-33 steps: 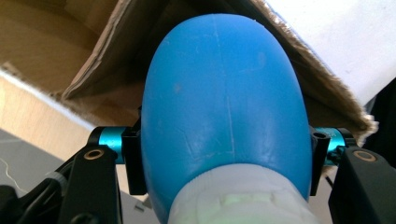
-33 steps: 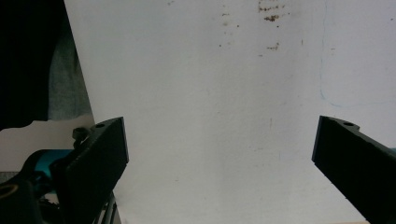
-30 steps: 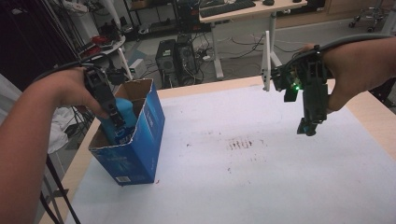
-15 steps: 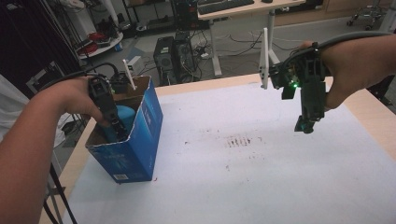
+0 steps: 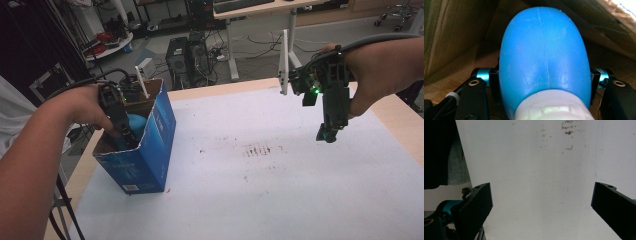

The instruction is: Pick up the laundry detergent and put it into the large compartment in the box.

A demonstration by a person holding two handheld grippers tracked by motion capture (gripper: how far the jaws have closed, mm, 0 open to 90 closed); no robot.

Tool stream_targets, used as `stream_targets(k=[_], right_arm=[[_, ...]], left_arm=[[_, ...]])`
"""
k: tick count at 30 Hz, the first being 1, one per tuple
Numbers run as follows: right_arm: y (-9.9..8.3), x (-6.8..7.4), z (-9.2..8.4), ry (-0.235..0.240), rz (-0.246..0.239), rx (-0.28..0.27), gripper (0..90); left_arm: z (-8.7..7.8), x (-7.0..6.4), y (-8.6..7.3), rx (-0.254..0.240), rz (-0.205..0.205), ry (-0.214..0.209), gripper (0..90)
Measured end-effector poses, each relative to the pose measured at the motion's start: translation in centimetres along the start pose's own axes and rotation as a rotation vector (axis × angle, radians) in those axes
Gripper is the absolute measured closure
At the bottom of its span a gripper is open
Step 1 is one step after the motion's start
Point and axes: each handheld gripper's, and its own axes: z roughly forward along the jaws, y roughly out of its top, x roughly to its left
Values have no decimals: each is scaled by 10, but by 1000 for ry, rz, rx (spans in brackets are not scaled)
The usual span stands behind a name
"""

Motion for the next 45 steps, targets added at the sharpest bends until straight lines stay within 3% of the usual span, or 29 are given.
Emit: stream_targets(k=[18, 25, 31, 45], right_arm=[[-3, 2, -2, -13, 13, 4, 28], [-4, 2, -3, -11, 14, 0, 28], [-4, 2, -3, -13, 13, -1, 28], [-3, 3, -5, -13, 11, -8, 28]], left_arm=[[-12, -8, 3, -7, 9, 5, 304], [-16, -10, 4, 11, 0, 27, 260], [-23, -11, 2, -3, -2, 52, 193], [-53, -27, 4, -25, 50, 47, 156]])
